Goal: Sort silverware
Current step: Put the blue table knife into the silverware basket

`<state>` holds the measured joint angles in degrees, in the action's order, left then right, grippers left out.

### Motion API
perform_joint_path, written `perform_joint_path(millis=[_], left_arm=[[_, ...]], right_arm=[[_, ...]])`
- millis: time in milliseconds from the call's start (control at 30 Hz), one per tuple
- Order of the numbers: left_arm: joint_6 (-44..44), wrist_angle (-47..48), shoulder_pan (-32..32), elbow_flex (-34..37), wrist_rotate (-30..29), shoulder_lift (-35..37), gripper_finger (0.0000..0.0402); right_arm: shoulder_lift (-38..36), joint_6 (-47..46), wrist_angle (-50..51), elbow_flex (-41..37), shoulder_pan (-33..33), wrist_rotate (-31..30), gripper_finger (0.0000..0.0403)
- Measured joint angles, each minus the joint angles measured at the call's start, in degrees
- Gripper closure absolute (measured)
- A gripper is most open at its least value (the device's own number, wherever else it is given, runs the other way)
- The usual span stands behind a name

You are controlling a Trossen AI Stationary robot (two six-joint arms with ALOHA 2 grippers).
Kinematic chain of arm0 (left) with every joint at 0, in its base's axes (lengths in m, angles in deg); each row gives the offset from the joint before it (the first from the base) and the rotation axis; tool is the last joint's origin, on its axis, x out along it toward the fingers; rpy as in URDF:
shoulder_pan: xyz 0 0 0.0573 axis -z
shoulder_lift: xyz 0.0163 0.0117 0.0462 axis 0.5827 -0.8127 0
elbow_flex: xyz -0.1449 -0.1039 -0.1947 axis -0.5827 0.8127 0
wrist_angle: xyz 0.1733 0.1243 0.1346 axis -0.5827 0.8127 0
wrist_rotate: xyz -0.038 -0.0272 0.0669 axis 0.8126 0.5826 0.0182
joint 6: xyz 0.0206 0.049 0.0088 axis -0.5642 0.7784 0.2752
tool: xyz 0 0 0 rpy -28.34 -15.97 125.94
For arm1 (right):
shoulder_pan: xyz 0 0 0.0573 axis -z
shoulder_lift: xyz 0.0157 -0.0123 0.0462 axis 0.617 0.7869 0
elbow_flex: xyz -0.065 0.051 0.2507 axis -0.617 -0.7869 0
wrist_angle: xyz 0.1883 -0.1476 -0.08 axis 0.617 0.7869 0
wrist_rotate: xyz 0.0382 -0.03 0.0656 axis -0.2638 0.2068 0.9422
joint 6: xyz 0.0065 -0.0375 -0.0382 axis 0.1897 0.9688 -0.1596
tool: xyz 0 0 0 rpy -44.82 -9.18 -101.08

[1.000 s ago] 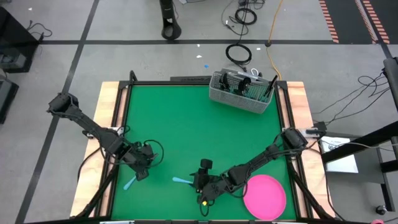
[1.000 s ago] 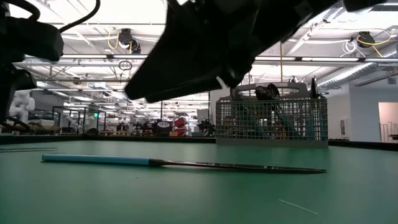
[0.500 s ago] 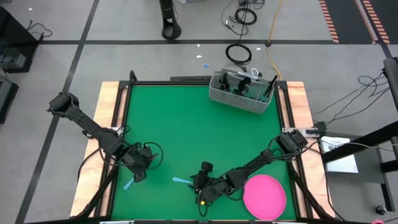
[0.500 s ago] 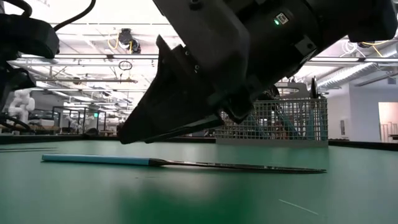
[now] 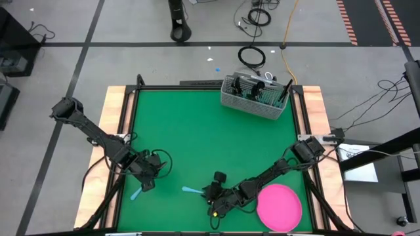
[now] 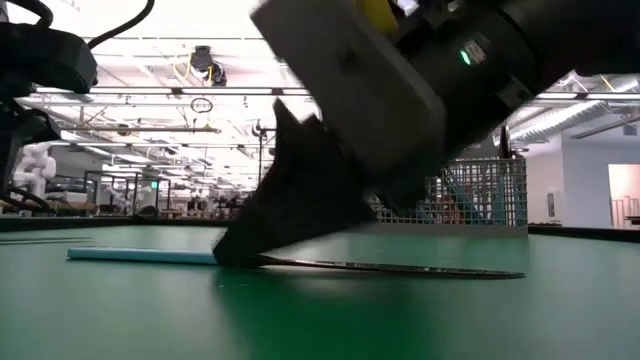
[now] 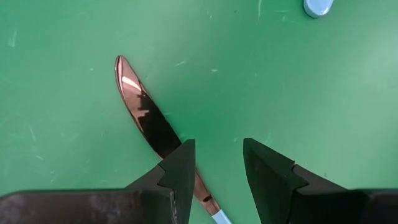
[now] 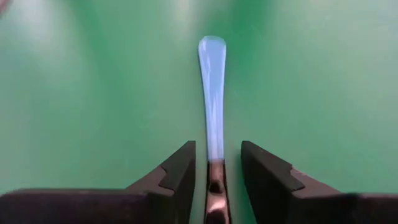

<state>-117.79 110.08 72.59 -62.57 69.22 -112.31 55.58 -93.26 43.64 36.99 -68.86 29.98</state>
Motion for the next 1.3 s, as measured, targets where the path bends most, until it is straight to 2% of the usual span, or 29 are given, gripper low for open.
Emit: perform_joint_path(millis=[233,500,633,833,1000,1200,1300], left_arm=[[0.0,-0.2,0.0,0.0,0.0,0.0,0.0265],[0.0,-0.2,0.0,0.0,0.0,0.0,0.0265],[0.0,-0.2,0.0,0.0,0.0,0.0,0.0265],[0.0,-0.2,0.0,0.0,0.0,0.0,0.0265],[1.1,-1.5,0.0,0.0,-0.1,0.0,0.0265],[11.9,-13.2,0.0,0.0,-1.5,0.0,0.0265],[17.1,-17.3,0.0,0.0,-2.7,0.0,0.0265]], right_arm=[[2.9,-3.3,-1.5,0.2,-0.2,0.0,0.0318],[3.3,-3.8,-0.7,0.2,-0.5,0.5,0.0393],[1.9,-3.7,-0.4,0.1,-0.4,1.2,0.0389],[-2.9,2.8,1.0,-0.3,-0.4,1.7,0.0397],[-7.0,7.5,0.3,-0.1,0.3,-0.9,0.0397],[-10.2,12.2,0.5,-0.1,0.8,-1.3,0.0397],[-11.4,13.6,3.8,-0.1,1.2,-1.3,0.0397]])
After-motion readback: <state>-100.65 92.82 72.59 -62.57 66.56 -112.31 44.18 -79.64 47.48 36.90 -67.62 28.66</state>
